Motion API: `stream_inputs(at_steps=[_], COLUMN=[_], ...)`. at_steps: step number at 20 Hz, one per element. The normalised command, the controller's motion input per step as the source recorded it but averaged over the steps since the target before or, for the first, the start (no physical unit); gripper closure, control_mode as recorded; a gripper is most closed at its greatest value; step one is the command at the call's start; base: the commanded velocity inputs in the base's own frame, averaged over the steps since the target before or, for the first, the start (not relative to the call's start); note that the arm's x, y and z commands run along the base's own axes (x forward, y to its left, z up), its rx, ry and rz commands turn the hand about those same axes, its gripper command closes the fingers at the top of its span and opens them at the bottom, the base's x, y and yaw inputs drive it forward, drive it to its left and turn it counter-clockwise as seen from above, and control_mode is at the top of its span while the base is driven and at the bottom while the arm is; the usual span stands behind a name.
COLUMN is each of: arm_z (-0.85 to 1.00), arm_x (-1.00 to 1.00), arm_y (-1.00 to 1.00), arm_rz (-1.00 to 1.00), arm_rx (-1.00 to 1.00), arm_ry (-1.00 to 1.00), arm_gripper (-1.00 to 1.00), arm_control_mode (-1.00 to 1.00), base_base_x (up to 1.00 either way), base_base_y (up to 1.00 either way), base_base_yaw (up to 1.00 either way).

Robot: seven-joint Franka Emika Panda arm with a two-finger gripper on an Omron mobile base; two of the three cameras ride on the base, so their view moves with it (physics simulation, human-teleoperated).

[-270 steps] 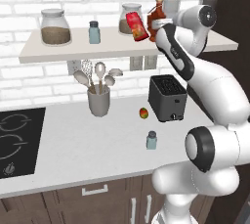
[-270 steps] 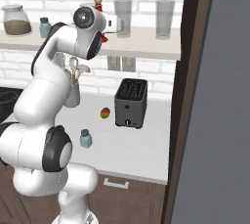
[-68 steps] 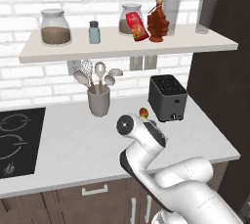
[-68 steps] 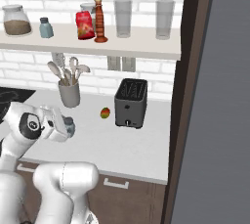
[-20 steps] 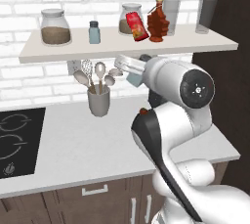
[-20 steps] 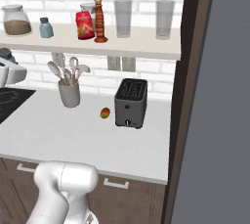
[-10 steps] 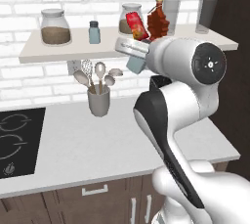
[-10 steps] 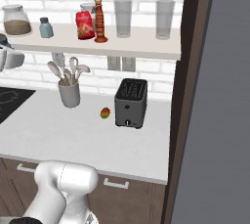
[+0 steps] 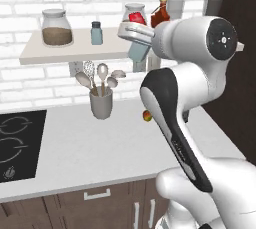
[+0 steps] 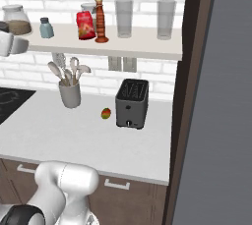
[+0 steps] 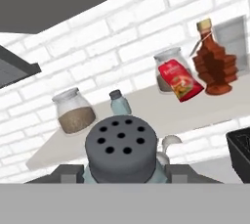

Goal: Put the shaker and condiment bottle from the counter next to their counterparts in the cabinet.

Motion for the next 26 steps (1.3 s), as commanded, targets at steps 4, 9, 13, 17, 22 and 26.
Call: stream_inputs(at_steps=[4,9,13,17,22,26], arm_z=[0.17,0.03,-0.23,0.00,0.00,0.00], arm_x=[0.29,0.46,0.44,0.59,0.61,0.33], arm_y=[0.03,0.15,0.46,0.07,0.06,0.23], arm_rz=[0.07,0.11,0.13,0.09,0.08,0.02], arm_rx=[0.00,-0.02,-0.13,-0.02,-0.06,-0.16], arm_ry=[0.00,0.06,0.21,0.13,0.07,-0.03], arm_gripper=[1.00,1.00,1.00,1.00,1.00,1.00], arm_control_mode=[-1.00,-1.00,-1.00,-1.00,-1.00,-1.00], base_base_x=[0.00,0.00,0.00,0.00,0.00,0.00], base_base_y=[0.00,0.00,0.00,0.00,0.00,0.00], base_base_yaw=[0.00,0.00,0.00,0.00,0.00,0.00])
